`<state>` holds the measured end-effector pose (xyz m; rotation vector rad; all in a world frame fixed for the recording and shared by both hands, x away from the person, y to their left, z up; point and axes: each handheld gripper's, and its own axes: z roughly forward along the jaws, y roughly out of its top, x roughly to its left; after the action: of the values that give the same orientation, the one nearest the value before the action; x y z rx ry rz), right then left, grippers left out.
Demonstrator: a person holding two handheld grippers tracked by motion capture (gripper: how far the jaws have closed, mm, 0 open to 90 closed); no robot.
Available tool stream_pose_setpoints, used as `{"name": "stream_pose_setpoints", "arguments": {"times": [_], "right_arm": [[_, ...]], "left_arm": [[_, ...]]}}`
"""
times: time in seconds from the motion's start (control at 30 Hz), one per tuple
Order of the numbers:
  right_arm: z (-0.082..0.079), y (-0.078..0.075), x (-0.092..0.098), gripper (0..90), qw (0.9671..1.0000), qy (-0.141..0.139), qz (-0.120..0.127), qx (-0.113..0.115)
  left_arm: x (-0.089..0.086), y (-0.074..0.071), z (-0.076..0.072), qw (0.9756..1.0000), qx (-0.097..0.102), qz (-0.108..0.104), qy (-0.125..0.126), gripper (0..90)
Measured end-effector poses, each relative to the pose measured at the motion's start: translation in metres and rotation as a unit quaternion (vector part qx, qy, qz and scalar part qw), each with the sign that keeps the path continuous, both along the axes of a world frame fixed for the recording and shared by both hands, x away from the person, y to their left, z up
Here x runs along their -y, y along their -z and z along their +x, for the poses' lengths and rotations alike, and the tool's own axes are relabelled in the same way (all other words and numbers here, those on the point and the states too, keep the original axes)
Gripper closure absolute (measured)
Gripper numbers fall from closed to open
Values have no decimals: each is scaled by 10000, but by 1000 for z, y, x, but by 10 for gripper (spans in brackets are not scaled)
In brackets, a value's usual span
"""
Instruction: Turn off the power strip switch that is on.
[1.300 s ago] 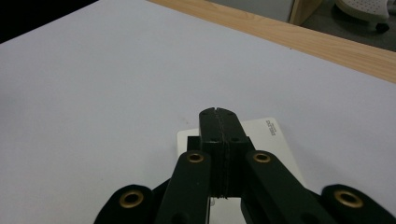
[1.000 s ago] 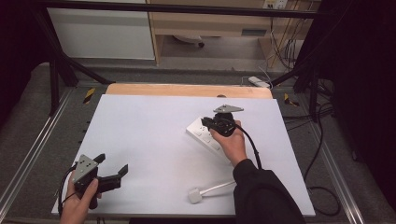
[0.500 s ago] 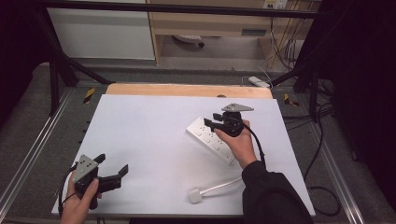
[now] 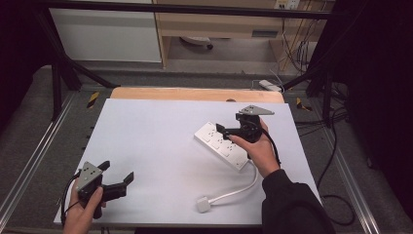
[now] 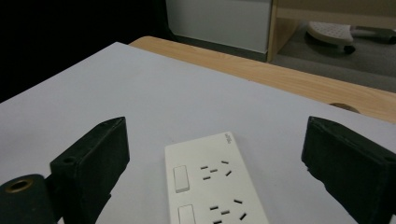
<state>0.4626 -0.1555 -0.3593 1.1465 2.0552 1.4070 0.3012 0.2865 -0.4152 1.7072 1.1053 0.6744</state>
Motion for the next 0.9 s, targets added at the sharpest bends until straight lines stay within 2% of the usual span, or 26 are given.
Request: {"name": "stream_pose_setpoints", "arguments": {"times": [0.07, 0.17, 0.33, 0.5, 0.9], "right_arm": [[-2, -2, 3, 69, 9995, 185, -135, 218], [-4, -6, 10, 78, 9992, 324, -79, 239], [-10, -14, 28, 28, 9995, 124, 85, 295], [-19, -22, 48, 18, 9987, 90, 80, 495], [-44, -27, 89, 33, 9965, 334, 230, 734]], "left_arm": [[0, 0, 0, 10000, 2, -1, 10, 44], [1, 0, 0, 10000, -8, -4, 24, 44], [1, 1, 0, 10000, -7, -7, 10, 44], [1, 1, 0, 10000, -11, -7, 7, 44], [2, 1, 0, 10000, -13, -8, 10, 44]]}}
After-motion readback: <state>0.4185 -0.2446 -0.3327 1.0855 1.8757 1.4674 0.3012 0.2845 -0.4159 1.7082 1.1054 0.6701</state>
